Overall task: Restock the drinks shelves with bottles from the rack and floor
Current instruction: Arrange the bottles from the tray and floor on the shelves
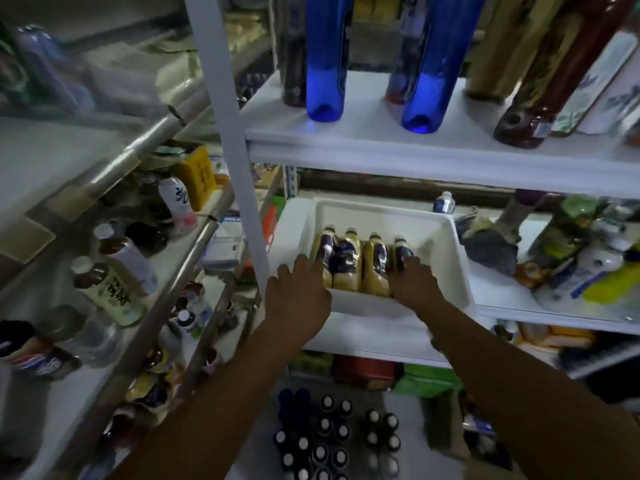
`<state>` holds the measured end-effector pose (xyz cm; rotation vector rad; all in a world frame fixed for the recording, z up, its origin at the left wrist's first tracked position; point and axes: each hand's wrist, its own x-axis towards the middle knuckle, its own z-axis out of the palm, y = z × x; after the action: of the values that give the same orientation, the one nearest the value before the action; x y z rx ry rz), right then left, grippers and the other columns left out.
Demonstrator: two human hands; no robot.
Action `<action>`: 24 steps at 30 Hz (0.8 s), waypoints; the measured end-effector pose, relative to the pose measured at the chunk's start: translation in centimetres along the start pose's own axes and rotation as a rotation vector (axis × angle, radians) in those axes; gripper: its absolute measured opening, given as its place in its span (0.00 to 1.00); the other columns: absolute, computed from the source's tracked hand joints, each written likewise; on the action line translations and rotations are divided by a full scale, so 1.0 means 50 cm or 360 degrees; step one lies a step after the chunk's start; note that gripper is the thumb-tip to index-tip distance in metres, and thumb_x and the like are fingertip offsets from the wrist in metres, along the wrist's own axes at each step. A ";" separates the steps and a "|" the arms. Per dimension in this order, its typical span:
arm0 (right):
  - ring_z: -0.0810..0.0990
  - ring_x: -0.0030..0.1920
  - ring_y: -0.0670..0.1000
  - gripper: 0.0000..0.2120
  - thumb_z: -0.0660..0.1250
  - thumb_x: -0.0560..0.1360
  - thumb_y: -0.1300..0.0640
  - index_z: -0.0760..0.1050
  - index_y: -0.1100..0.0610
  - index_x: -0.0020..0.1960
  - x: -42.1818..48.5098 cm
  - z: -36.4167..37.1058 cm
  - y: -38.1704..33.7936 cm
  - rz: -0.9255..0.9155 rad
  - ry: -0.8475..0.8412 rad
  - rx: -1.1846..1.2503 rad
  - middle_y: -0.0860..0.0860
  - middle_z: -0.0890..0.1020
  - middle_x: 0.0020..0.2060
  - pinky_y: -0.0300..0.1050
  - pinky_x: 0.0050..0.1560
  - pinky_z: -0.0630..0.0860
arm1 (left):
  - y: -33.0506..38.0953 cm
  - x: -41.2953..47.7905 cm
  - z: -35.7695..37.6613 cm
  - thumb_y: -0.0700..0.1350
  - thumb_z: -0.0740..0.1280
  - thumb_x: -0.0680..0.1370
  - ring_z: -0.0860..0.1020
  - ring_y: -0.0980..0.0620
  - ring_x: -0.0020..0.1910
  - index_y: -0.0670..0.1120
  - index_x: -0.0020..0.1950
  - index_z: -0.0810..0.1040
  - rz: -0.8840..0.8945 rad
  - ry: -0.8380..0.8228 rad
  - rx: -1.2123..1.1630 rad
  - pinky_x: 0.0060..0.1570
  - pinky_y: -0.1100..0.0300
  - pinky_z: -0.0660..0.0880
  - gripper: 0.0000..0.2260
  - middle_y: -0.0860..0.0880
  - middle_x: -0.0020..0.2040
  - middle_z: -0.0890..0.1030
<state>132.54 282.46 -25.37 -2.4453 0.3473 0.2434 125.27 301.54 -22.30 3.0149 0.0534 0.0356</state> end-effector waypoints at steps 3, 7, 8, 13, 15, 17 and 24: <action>0.74 0.64 0.66 0.26 0.63 0.80 0.46 0.66 0.64 0.68 0.065 0.016 0.050 0.0339 0.0034 0.0123 0.64 0.74 0.65 0.56 0.65 0.72 | -0.002 0.011 0.030 0.49 0.56 0.81 0.71 0.45 0.61 0.50 0.72 0.67 0.0055 -0.0053 -0.0022 0.52 0.55 0.70 0.18 0.49 0.70 0.67; 0.80 0.54 0.60 0.24 0.69 0.77 0.49 0.73 0.66 0.64 0.147 0.037 0.093 0.0313 -0.0258 0.0159 0.61 0.80 0.56 0.49 0.50 0.76 | 0.011 0.037 0.066 0.50 0.58 0.81 0.73 0.45 0.60 0.50 0.71 0.68 0.0067 -0.0066 -0.0201 0.55 0.51 0.73 0.18 0.50 0.69 0.70; 0.80 0.52 0.59 0.24 0.70 0.76 0.49 0.74 0.66 0.63 0.168 0.037 0.100 0.0283 -0.0295 0.0114 0.61 0.81 0.54 0.48 0.50 0.76 | 0.024 0.048 0.072 0.50 0.58 0.81 0.73 0.45 0.60 0.50 0.71 0.69 0.0086 -0.0070 -0.0238 0.56 0.51 0.73 0.18 0.49 0.68 0.72; 0.76 0.34 0.50 0.28 0.78 0.68 0.42 0.74 0.61 0.56 0.224 0.049 0.116 0.0345 -0.0363 0.0231 0.53 0.77 0.39 0.40 0.28 0.70 | 0.071 0.121 0.105 0.50 0.60 0.79 0.72 0.43 0.63 0.51 0.65 0.74 0.0115 -0.0003 -0.0022 0.64 0.47 0.63 0.15 0.49 0.65 0.75; 0.78 0.32 0.50 0.26 0.81 0.65 0.44 0.73 0.60 0.49 0.233 0.056 0.127 0.0509 -0.0404 0.0442 0.53 0.78 0.35 0.36 0.19 0.69 | 0.088 0.152 0.129 0.50 0.60 0.78 0.72 0.43 0.63 0.50 0.62 0.76 0.0096 -0.0027 -0.0003 0.65 0.46 0.60 0.14 0.48 0.63 0.77; 0.78 0.32 0.51 0.22 0.82 0.65 0.49 0.73 0.59 0.43 0.242 0.059 0.136 0.0561 -0.0424 0.0568 0.54 0.78 0.35 0.35 0.18 0.70 | 0.107 0.181 0.156 0.51 0.60 0.78 0.70 0.42 0.64 0.48 0.61 0.77 0.0086 -0.0088 -0.0043 0.65 0.46 0.59 0.15 0.46 0.62 0.77; 0.81 0.36 0.56 0.17 0.77 0.69 0.57 0.73 0.61 0.51 0.231 0.026 0.131 0.0553 -0.0335 0.1023 0.57 0.80 0.40 0.43 0.29 0.76 | 0.160 0.259 0.237 0.53 0.59 0.78 0.67 0.35 0.67 0.44 0.71 0.68 0.0093 -0.0409 0.0031 0.66 0.42 0.61 0.24 0.38 0.69 0.70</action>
<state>141.38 276.16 -33.15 -1.7031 0.6442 0.4547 138.78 292.60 -32.76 3.0114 -0.0590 -0.3475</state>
